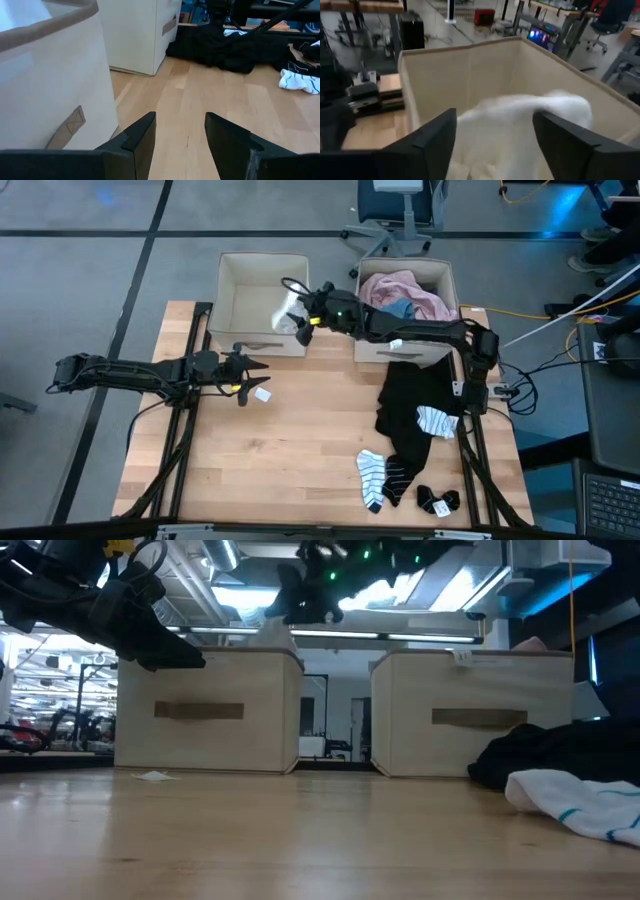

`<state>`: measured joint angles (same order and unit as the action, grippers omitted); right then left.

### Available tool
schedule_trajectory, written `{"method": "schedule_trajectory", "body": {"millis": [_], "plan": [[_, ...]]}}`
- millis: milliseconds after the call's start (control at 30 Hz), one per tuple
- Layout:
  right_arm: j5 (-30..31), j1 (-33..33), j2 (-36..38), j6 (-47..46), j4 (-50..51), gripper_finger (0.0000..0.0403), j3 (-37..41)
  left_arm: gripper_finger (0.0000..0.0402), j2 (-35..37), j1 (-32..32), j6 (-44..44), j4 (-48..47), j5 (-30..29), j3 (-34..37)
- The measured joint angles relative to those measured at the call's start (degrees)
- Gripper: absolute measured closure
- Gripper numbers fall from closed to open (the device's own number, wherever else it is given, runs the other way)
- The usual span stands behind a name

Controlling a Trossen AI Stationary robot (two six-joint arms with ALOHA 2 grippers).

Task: Sort clothes
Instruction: Put the white sock into the left laundry organizer, then put the left white stripe sock into the left laundry organizer

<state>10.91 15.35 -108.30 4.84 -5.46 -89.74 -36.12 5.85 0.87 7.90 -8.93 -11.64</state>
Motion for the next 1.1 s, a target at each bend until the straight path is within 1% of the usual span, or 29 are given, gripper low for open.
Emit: {"method": "schedule_trajectory", "body": {"millis": [133, 267, 367, 467, 567, 633, 733, 833, 933, 1100], "plan": [[2.15, -3.62, 2.45, 0.33, 7.81, 0.0116, -0.86, 0.0240, -0.02, 0.00, 0.06, 0.02, -0.02, 0.00], [4.67, -9.69, 7.56, -0.69, 18.04, 0.0112, -0.86, 0.0240, -0.01, 0.00, 0.19, 0.00, -0.02, 0.00], [7.11, -15.85, 11.36, -4.65, 28.33, 0.0112, -1.02, 0.0240, -0.02, 0.00, 0.19, 0.02, -0.02, 0.00], [7.90, -22.80, 13.02, -10.66, 38.89, 0.0111, -0.94, 0.0240, -0.02, 0.00, 0.29, 0.05, -0.02, 0.00], [9.75, -29.60, 13.34, -20.84, 46.17, 0.0111, -0.91, 0.0240, -0.02, 0.00, 0.63, 0.86, -0.02, 0.00], [12.40, -33.71, 13.37, -28.00, 49.44, 0.0111, 0.05, 0.0240, -0.02, 0.00, 0.60, 0.90, -0.02, 0.00], [16.44, -38.43, 13.41, -39.49, 51.46, 0.0111, 4.35, 0.0240, -0.02, 0.00, 0.26, 0.94, -0.02, 0.00], [18.36, -41.91, 13.32, -51.76, 54.22, 0.0111, 8.81, 0.0240, -0.02, 0.00, 0.24, 1.59, -0.02, 0.00], [17.39, -44.79, 13.34, -64.07, 54.89, 0.0111, 13.32, 0.0240, -0.01, 0.00, 0.16, 1.93, -0.02, 0.00], [10.45, -48.78, 13.32, -81.31, 53.23, 0.0111, 19.44, 0.0240, -0.02, 0.00, -3.40, 2.45, -0.02, 0.00]]}}
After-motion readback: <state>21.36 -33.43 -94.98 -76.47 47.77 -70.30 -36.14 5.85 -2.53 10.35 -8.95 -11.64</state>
